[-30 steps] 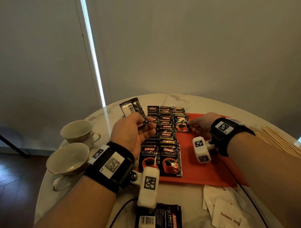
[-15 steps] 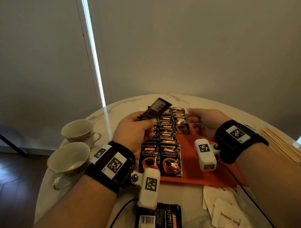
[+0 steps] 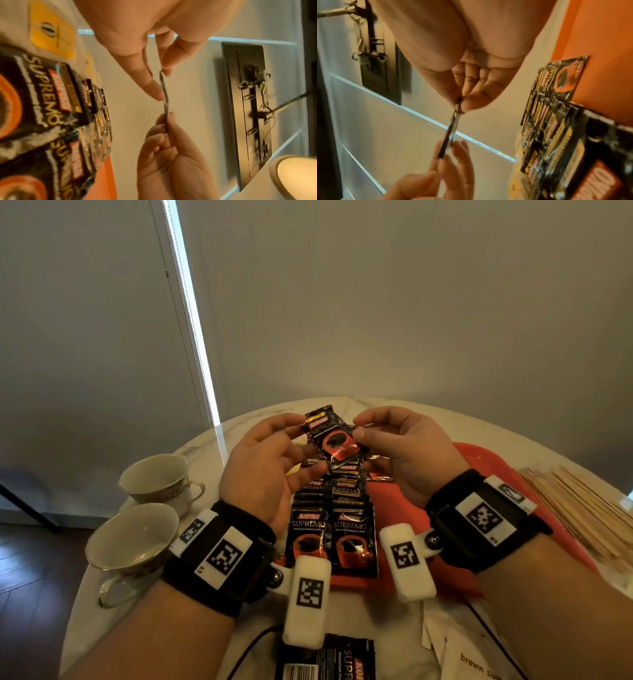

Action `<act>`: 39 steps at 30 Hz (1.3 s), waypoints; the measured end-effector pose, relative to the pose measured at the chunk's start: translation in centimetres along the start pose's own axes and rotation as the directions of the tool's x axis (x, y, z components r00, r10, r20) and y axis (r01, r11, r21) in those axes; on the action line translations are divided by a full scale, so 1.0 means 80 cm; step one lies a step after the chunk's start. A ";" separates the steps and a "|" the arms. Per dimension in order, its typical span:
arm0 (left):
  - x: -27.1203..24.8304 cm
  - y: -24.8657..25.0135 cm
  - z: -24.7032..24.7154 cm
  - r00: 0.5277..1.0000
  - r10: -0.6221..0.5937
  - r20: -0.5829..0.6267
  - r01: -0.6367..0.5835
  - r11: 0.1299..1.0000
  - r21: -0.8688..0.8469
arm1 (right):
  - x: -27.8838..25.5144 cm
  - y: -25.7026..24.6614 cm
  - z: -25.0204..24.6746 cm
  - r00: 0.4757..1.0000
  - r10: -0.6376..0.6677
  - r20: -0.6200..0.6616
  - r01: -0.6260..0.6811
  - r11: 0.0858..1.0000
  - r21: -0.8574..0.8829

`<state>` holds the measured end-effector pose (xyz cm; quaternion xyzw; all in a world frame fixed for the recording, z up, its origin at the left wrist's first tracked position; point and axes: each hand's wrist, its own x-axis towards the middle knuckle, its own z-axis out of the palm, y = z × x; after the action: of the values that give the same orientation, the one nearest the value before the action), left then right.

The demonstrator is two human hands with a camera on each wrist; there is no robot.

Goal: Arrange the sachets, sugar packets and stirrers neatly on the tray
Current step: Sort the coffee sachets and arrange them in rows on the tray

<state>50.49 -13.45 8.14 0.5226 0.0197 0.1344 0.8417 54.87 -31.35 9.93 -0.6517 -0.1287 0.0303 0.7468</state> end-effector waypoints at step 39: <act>0.005 -0.004 -0.007 0.999 0.002 -0.051 0.002 0.997 0.081 | 0.044 0.050 -0.107 0.804 0.432 -0.409 -0.507 0.857 -0.092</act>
<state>50.82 -12.99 7.65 0.5525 0.0465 0.1466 0.8192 60.77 -38.25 5.54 -0.7270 0.1796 0.0775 0.6582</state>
